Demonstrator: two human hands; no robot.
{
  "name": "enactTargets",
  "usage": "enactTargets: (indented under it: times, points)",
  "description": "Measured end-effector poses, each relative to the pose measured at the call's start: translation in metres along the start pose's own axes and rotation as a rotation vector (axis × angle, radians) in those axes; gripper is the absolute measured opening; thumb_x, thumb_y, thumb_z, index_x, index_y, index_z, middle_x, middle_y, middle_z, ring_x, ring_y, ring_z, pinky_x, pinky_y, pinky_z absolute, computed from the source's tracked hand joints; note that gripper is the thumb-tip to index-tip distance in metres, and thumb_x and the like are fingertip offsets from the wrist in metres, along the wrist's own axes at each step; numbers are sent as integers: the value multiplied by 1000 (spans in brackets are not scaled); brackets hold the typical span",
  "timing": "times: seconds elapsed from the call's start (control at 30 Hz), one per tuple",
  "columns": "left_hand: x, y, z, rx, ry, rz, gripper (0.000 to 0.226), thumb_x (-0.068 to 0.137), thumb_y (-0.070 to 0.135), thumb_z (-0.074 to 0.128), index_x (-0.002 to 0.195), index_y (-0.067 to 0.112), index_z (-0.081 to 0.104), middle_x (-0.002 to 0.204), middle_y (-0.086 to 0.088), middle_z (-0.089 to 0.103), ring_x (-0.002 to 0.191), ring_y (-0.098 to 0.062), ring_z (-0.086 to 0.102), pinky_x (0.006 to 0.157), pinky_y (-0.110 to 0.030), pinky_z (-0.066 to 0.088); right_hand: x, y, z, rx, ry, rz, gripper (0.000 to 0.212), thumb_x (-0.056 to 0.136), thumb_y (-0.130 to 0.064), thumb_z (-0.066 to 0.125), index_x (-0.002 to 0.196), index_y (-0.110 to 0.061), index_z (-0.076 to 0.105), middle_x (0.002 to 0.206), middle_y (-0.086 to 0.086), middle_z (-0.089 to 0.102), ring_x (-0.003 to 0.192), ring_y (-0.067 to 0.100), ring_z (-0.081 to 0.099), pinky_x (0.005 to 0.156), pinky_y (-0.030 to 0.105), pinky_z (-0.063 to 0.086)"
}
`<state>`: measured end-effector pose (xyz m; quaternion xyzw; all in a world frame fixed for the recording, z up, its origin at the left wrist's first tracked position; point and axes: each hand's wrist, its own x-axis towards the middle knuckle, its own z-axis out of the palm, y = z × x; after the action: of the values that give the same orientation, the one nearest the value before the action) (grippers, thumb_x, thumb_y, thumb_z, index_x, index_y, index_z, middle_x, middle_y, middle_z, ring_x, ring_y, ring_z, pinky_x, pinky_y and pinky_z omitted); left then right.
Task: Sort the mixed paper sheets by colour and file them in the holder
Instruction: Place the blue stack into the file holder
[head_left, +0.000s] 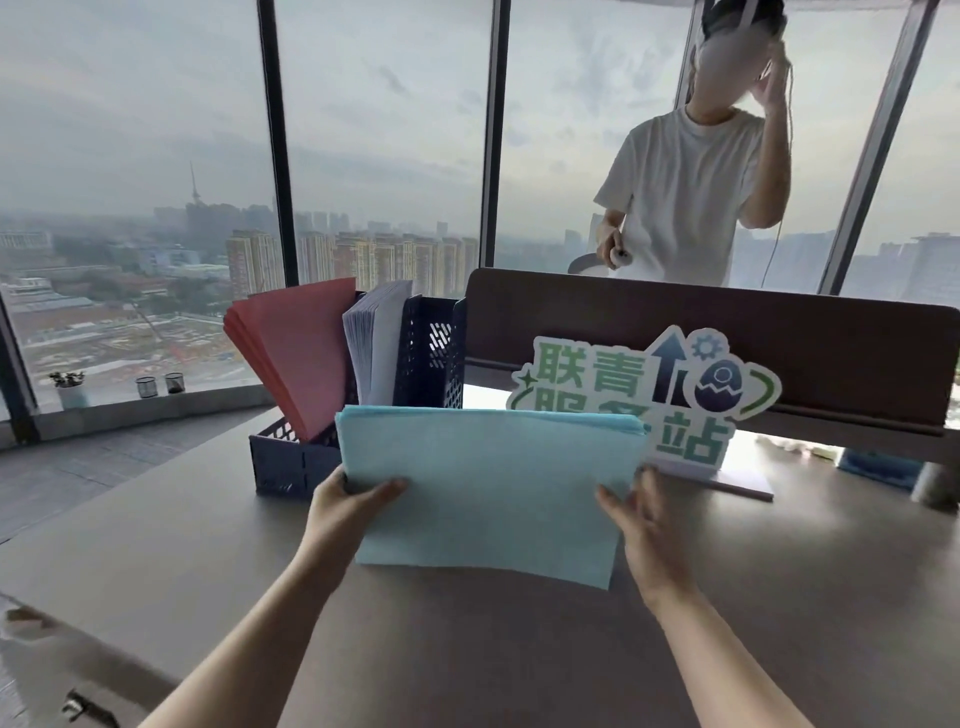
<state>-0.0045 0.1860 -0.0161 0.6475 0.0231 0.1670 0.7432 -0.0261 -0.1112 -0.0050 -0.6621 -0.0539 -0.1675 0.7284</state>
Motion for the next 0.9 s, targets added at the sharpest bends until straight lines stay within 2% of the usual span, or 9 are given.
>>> enactTargets:
  times: [0.13, 0.2, 0.27, 0.37, 0.43, 0.57, 0.7, 0.83, 0.9]
  points:
    - [2, 8, 13, -44, 61, 98, 22, 76, -1, 77, 91, 12, 67, 73, 7, 74, 64, -6, 67, 58, -20, 54, 21, -14, -1, -292, 83, -314, 83, 90, -1, 63, 146, -48, 25, 135, -6, 48, 117, 15, 53, 96, 26, 45]
    - [5, 15, 17, -38, 79, 156, 19, 79, -2, 75, 89, 12, 67, 71, 8, 74, 63, -7, 65, 55, -18, 53, 27, -23, 6, -473, 30, -436, 73, 89, 1, 60, 142, -43, 39, 139, -16, 46, 128, -6, 42, 108, 20, 35]
    - [6, 19, 18, -21, 105, 190, 23, 80, -2, 74, 94, 15, 66, 77, 3, 73, 71, -15, 65, 57, -18, 53, 30, -25, 9, -578, 62, -503, 59, 88, 3, 59, 127, -41, 53, 122, -13, 52, 115, -15, 43, 102, 16, 37]
    - [8, 24, 15, -49, 108, 273, 63, 80, -2, 74, 126, 34, 50, 102, -6, 66, 87, -21, 65, 69, -27, 55, 29, -24, 11, -598, 130, -484, 53, 89, -2, 60, 130, -35, 54, 122, -14, 48, 107, -17, 43, 89, 3, 37]
    - [12, 28, 14, 102, 108, 385, 80, 79, 2, 77, 132, 50, 43, 115, -3, 60, 96, -18, 63, 80, -33, 55, 30, -23, 13, -654, 129, -483, 49, 89, -6, 61, 131, -30, 56, 123, -13, 48, 106, -12, 43, 90, 11, 41]
    - [17, 38, 14, 404, 164, 556, 49, 74, 8, 81, 107, 38, 60, 119, 7, 53, 105, -11, 53, 98, -37, 49, 30, -25, 14, -711, 142, -452, 41, 91, -12, 60, 128, -29, 60, 133, -11, 43, 106, -14, 36, 88, 27, 42]
    - [19, 33, 7, 540, 123, 689, 46, 74, 8, 82, 114, 25, 67, 131, 0, 49, 114, -3, 46, 96, -5, 37, 31, -26, 10, -712, 43, -405, 45, 93, -14, 62, 133, -34, 57, 139, -12, 38, 109, -14, 34, 90, 16, 35]
    - [24, 31, 5, 552, 158, 690, 49, 73, 6, 83, 117, 21, 67, 133, -6, 50, 118, -15, 50, 98, -29, 45, 32, -25, 7, -589, 73, -430, 48, 91, -9, 64, 131, -35, 57, 134, -13, 45, 118, -21, 35, 105, 19, 35]
    - [26, 28, 3, 474, 149, 575, 71, 72, 7, 84, 133, 29, 53, 129, 1, 52, 109, -17, 56, 91, -33, 50, 34, -18, 4, -441, 24, -327, 67, 89, -11, 69, 144, -37, 40, 143, -14, 43, 130, -7, 37, 110, 26, 31]
